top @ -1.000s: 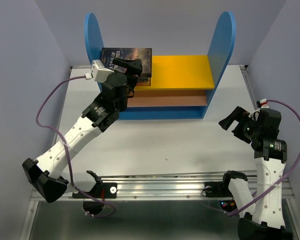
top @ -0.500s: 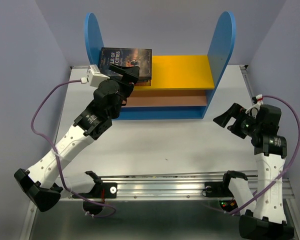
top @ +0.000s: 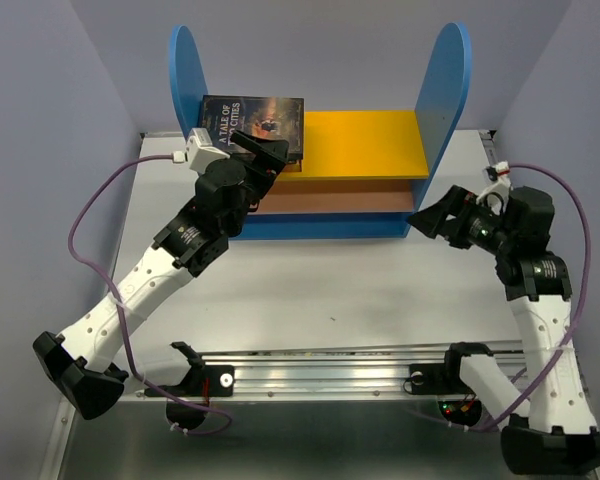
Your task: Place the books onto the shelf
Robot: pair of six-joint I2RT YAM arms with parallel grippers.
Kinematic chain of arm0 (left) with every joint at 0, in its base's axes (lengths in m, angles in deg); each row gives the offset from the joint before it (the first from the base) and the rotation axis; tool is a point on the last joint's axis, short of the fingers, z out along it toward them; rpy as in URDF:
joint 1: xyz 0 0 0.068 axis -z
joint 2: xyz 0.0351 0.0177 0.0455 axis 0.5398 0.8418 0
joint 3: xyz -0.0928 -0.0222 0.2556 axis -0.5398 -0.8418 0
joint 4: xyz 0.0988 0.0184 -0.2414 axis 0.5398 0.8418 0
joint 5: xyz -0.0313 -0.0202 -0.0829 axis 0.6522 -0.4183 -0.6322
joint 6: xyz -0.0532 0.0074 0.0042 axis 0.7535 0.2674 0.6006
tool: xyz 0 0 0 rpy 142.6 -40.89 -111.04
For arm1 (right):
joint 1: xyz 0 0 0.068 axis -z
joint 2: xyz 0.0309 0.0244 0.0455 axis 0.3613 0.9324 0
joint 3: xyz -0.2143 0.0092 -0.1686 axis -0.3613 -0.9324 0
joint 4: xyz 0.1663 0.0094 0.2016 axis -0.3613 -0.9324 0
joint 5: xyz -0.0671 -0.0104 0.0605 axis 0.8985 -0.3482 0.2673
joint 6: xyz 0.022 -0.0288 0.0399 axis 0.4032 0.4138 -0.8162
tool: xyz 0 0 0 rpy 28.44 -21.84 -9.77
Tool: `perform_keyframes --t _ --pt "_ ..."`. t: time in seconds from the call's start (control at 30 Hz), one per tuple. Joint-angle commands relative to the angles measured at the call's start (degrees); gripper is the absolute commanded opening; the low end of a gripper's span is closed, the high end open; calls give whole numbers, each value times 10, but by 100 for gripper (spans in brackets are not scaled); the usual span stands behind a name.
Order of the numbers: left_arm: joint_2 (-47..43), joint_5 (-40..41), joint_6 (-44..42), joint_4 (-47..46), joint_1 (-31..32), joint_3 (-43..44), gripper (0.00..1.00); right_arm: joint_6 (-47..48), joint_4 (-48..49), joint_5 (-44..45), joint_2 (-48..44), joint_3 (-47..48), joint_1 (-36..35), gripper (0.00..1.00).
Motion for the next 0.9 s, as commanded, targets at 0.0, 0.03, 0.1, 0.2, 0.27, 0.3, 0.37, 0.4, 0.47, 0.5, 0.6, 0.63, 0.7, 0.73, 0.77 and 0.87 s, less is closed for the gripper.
perform_keyframes --t 0.0,0.03,0.1,0.2,0.27,0.3,0.37,0.4,0.47,0.5,0.6,0.63,0.7,0.73,0.77,0.87 --pt "-12 -3 -19 -5 -1 7 99 -24 90 89 44 38 -149 100" --pt "-12 -3 -19 -2 -1 7 99 -26 96 138 58 46 -262 100" --pt "-16 0 -26 4 -1 9 99 -12 87 324 106 96 -361 100" --pt "-26 7 -38 22 -1 16 99 11 95 400 186 169 -429 100" --pt "-34 15 -50 23 -2 19 99 30 91 442 246 207 -440 100" --pt "-42 17 -54 25 -2 20 99 35 84 462 264 242 -447 100" --pt "-48 18 -75 23 -4 22 99 47 81 496 292 271 -447 100" --pt "-49 18 -80 23 -6 27 99 52 79 508 315 283 -453 100" --pt "-43 4 -99 22 -13 39 99 68 79 537 338 318 -453 100" --pt "-40 -4 -106 21 -16 45 99 76 79 542 362 331 -453 100" --pt "-22 -24 -126 33 -31 73 99 96 79 530 394 375 -453 100" --pt "-18 -33 -130 34 -33 76 99 99 82 527 410 383 -453 100" --pt "-16 -40 -136 30 -39 80 99 106 84 534 422 407 -453 100" --pt "-13 -45 -137 29 -45 81 99 111 85 552 431 415 -453 100" --pt "-12 -47 -140 29 -47 83 99 114 86 558 436 422 -453 100" --pt "-9 -59 -143 26 -59 86 99 129 90 561 459 452 -453 100"
